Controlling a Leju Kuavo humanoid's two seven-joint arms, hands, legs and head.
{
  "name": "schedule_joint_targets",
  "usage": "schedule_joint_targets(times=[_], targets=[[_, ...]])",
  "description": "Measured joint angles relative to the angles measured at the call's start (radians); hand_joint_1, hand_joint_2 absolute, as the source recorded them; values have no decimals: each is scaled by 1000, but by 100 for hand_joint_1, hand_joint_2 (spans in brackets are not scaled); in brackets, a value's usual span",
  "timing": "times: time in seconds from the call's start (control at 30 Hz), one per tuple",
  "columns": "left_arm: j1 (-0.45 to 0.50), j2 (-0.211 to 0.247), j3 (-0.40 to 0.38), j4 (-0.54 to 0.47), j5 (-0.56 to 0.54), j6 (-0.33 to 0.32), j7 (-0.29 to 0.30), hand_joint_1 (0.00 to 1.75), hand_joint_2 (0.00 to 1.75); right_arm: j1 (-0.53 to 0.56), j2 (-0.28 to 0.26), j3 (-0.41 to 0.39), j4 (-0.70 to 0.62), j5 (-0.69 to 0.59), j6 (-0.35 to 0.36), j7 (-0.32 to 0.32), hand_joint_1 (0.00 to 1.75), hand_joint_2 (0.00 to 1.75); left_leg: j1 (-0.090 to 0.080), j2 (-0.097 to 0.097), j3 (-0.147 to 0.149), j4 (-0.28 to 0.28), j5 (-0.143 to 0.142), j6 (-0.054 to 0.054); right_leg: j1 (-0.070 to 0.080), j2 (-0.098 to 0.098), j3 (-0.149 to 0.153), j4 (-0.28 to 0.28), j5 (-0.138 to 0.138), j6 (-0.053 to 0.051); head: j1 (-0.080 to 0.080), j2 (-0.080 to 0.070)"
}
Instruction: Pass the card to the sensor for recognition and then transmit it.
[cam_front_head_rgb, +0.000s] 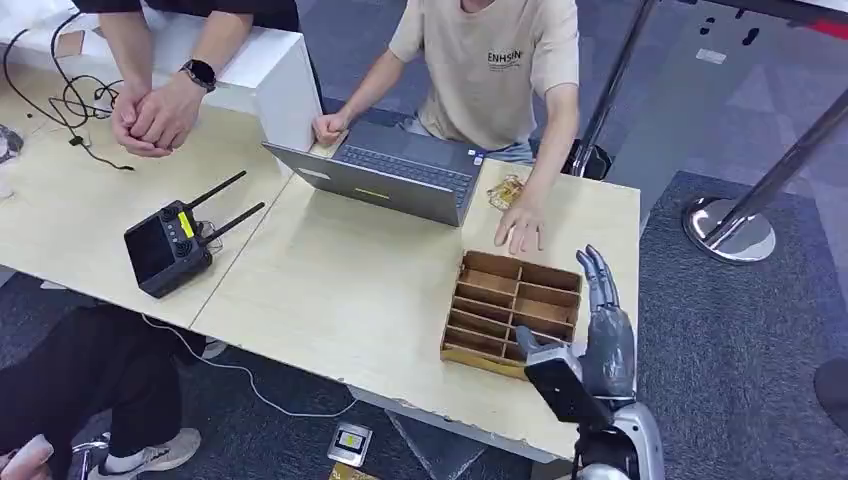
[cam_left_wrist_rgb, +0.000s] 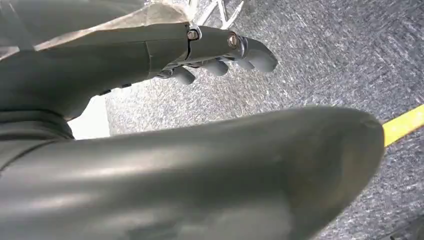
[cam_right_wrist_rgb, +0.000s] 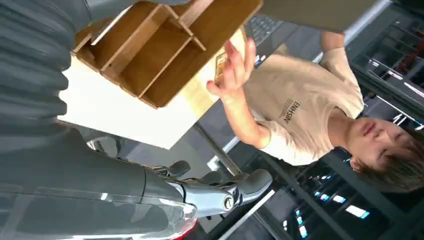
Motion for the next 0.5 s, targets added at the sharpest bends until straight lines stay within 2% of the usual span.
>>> schedule_joint_targets(times=[0.13, 0.33, 0.5], targets=[[0, -9, 0, 0, -8, -1, 11, 0, 0, -10, -1, 17, 45, -4, 7, 11, 0, 175, 0, 0, 0, 0, 0, 0, 0, 0, 0, 0, 0, 0, 0, 0], [0, -17, 0, 0, -10, 10, 3, 0, 0, -18, 0, 24, 145, -82, -3, -49, 0, 175, 0, 0, 0, 0, 0, 0, 0, 0, 0, 0, 0, 0, 0, 0], [0, -21, 0, 0, -11, 10, -2, 0, 0, -19, 1, 31, 204, -82, -10, -60, 0, 175, 0, 0, 0, 0, 0, 0, 0, 0, 0, 0, 0, 0, 0, 0]])
